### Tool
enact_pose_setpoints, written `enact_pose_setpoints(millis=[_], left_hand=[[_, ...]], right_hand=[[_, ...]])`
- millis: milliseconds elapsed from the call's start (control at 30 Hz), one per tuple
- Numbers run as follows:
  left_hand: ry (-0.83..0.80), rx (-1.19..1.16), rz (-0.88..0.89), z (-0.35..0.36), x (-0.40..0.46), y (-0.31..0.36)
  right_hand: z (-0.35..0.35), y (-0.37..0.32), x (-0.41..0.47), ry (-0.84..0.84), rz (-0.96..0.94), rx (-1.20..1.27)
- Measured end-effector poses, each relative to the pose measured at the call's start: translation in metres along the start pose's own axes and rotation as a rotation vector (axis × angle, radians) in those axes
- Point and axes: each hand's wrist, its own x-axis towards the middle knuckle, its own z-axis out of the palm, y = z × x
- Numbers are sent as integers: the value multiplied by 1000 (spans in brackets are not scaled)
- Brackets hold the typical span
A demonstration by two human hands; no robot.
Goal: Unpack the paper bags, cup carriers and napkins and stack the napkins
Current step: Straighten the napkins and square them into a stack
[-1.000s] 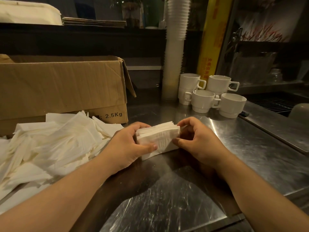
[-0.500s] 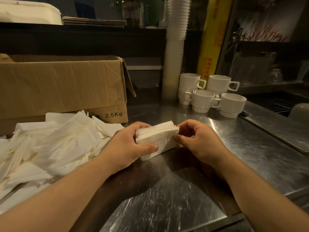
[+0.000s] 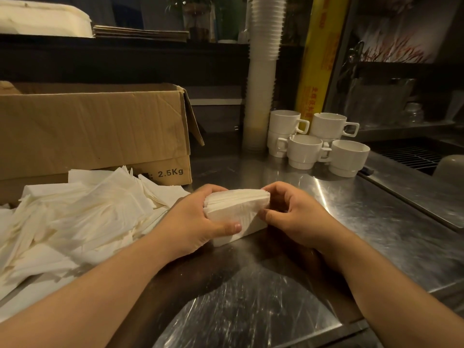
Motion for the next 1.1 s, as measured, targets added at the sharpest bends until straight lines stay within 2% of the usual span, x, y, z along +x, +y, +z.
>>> enact_pose_setpoints(millis=[100,233,400,500,600,1000,1100], left_hand=[[12,-56,17,-1,0,-2],[-57,-3,8,-2,1,0],[-98,-48,60,-2,-2,2],[-109,-9,56,-1,-2,2],[-46,-8,69,-1,-2,1],[16,44,29,0,-2,2],[54,-24,34,0,-3,3]], right_hand=[[0,-1,-2,-53,-30,43],[-1,-1,-2,-2,-41,26],[0,0,-3,-210,-40,-82],[-1,-1,-4,-169,-75,-83],[-1,0,-3,-136,-87,-72],[0,-3,-2,-132,-54,-101],[2,-5,-7,-56,-138,78]])
